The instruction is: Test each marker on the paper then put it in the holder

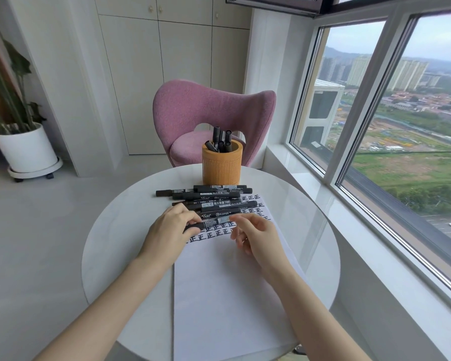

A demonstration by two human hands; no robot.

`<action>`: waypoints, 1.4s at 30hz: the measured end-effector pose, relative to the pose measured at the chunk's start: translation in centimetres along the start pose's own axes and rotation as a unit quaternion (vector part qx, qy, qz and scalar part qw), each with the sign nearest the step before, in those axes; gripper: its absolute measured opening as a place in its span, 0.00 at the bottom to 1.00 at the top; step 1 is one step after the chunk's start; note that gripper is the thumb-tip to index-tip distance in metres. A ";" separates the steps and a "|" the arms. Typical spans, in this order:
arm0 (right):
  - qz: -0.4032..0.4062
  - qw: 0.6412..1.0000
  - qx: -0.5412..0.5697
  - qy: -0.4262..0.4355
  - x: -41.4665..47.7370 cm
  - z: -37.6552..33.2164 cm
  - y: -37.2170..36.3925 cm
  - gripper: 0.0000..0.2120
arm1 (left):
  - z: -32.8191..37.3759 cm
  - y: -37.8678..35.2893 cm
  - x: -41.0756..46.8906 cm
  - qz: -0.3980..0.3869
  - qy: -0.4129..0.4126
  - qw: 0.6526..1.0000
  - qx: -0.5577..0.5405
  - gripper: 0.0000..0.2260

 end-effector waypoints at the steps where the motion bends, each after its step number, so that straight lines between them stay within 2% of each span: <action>1: -0.002 1.000 -0.002 0.000 0.0 -0.1 0.0 0.06 | 0.0 0.1 -0.1 0.002 -0.003 1.000 -0.016 0.07; 4: -0.011 1.000 0.001 -0.011 -0.1 -0.2 -0.1 0.06 | 0.2 0.7 -0.7 0.020 -0.007 0.996 -0.082 0.06; 6: -0.020 1.000 0.007 -0.021 -0.3 -0.2 -0.2 0.10 | 0.6 1.0 -1.2 0.015 -0.013 0.992 -0.123 0.06; 8: -0.027 0.999 0.016 -0.019 -0.4 -0.5 -0.5 0.13 | 1.3 0.7 -2.0 -0.015 -0.023 0.987 -0.158 0.06; 10: -0.029 0.999 0.022 0.004 -0.3 -1.0 -0.7 0.12 | 2.0 0.0 -2.8 -0.058 -0.030 0.982 -0.178 0.06; 14: -0.013 0.999 0.002 0.046 -0.1 -1.6 -0.6 0.20 | 2.7 -1.3 -3.9 -0.130 -0.017 0.970 -0.203 0.06; 17: -0.026 0.997 -0.032 0.073 -0.4 -2.1 -0.9 0.24 | 3.0 -2.0 -4.0 -0.147 -0.014 0.973 -0.179 0.05; 20: -0.041 0.995 -0.028 0.087 -0.6 -2.4 -1.2 0.23 | 3.2 -2.1 -3.9 -0.146 -0.011 0.977 -0.154 0.08; 25: -0.074 0.994 -0.014 0.085 -0.6 -2.5 -1.5 0.20 | 3.6 -1.9 -4.1 -0.157 0.015 0.968 -0.196 0.14; 36: -0.107 0.991 0.003 0.080 -1.0 -2.3 -2.1 0.22 | 4.0 -2.1 -4.4 -0.256 0.051 0.898 -0.355 0.12; 42: -0.114 0.990 0.000 0.085 -0.9 -2.5 -2.0 0.24 | 4.5 -1.9 -4.7 -0.291 0.074 0.873 -0.385 0.11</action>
Point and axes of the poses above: each hand's wrist, its own x-axis towards the middle knuckle, its own y-axis out of the back of the hand, z = x × y, the point moved 7 cm from there along x, towards the middle knuckle, and after that the axes turned 14 degrees about y, right-handed, at the moved point
